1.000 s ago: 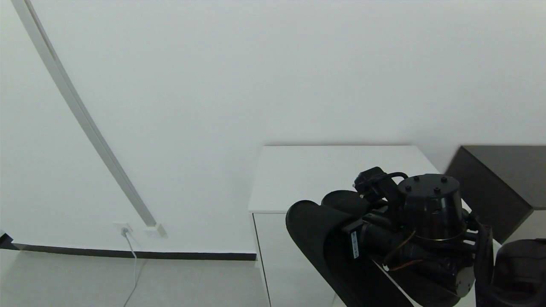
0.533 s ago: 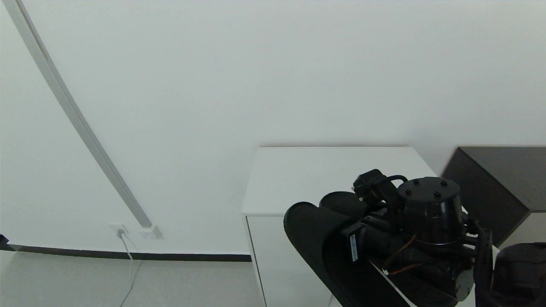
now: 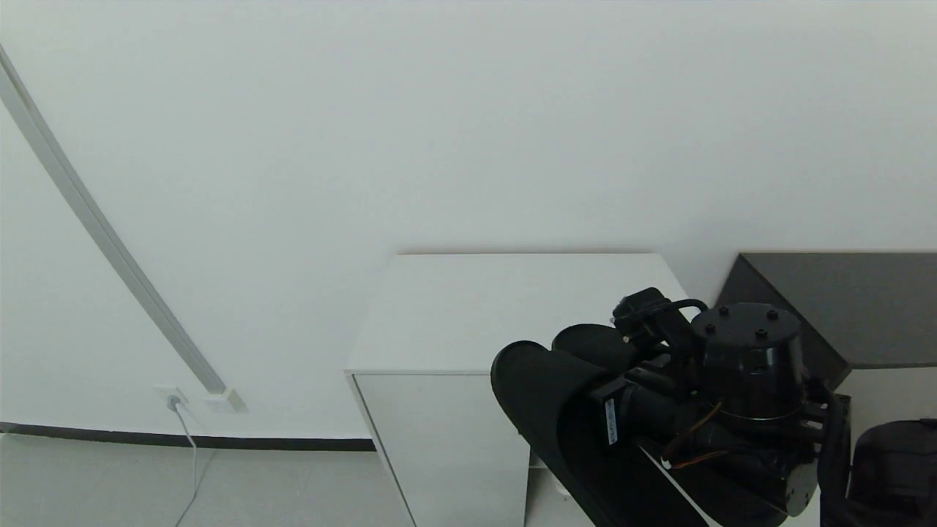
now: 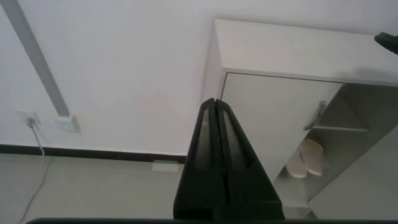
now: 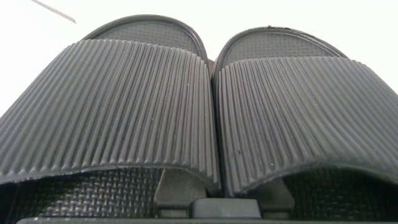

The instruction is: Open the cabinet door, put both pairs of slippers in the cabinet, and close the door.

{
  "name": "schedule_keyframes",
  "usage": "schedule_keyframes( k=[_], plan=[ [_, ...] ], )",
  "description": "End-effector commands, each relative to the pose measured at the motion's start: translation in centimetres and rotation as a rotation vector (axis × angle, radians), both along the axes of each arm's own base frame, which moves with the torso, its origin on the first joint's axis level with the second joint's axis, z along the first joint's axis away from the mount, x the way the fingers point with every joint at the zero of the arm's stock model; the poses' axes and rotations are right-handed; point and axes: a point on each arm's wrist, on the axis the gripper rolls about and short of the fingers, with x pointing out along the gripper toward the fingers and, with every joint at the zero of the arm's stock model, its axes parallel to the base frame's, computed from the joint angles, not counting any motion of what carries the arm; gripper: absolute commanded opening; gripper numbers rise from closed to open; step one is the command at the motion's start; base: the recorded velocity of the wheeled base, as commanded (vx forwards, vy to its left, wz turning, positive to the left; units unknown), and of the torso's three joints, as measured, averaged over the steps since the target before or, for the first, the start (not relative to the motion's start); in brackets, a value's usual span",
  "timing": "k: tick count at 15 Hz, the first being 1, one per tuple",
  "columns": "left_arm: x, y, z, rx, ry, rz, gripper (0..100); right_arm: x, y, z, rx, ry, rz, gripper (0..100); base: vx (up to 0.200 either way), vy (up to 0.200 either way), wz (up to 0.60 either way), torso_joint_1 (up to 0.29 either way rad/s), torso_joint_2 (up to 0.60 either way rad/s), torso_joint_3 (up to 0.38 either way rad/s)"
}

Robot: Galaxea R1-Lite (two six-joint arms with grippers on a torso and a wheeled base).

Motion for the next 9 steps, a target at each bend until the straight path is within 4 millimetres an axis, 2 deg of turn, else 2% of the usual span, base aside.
schedule_keyframes(
  k=[1, 2, 9],
  plan=[
    [0.01, 0.0, 0.02, -0.001, 0.0, 0.001, 0, -0.03, -0.08, -0.12, -0.006, 0.001, -0.001, 0, 0.0, -0.2, 0.0, -0.002, 0.0, 0.002],
    [0.01, 0.0, 0.02, -0.001, 0.0, 0.001, 0, -0.09, -0.15, -0.1, -0.007, 0.001, 0.001, 0, 0.0, -0.2, 0.0, 0.002, 0.0, -0.002],
    [0.01, 0.0, 0.02, -0.001, 0.0, 0.001, 0, -0.36, -0.42, -0.11, -0.013, -0.01, -0.015, 0, 0.0, 0.0, 0.0, 0.0, 0.0, 0.0]
  ],
)
